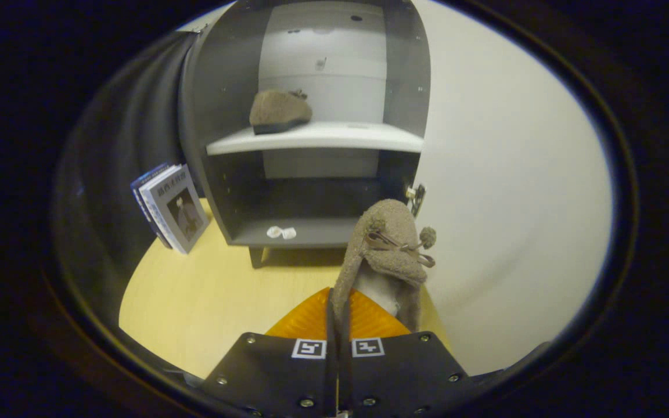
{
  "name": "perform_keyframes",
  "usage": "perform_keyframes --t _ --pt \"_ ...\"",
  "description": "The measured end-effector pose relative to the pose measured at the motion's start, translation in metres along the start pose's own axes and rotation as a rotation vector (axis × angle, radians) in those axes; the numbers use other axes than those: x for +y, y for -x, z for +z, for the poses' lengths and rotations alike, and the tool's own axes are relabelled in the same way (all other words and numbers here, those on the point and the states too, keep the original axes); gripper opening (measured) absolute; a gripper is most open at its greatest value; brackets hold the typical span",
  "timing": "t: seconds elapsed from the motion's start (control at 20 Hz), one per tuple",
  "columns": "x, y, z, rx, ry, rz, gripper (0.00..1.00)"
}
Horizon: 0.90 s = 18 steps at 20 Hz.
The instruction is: Open the shoe cabinet door, grab the shoes and put them into the shoe cabinet, then close the shoe cabinet door.
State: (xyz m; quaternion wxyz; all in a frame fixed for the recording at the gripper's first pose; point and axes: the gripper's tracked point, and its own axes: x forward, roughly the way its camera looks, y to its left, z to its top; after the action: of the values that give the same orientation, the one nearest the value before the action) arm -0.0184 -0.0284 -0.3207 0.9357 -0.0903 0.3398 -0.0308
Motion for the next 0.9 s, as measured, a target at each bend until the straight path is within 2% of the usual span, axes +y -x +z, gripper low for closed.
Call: perform_keyframes --t 0.2,0.45,0.65,0.9 --pt "0.007 0.015 0.074 -0.124 0.000 -0.005 0.02" --pt "0.016 0.011 0.157 -0.259 0.008 -0.003 0.02" --pt "0.018 -0.009 0.216 -0.317 0.039 -0.004 0.02" --pt "0.020 -0.059 0.270 -0.344 0.078 0.005 0.02"
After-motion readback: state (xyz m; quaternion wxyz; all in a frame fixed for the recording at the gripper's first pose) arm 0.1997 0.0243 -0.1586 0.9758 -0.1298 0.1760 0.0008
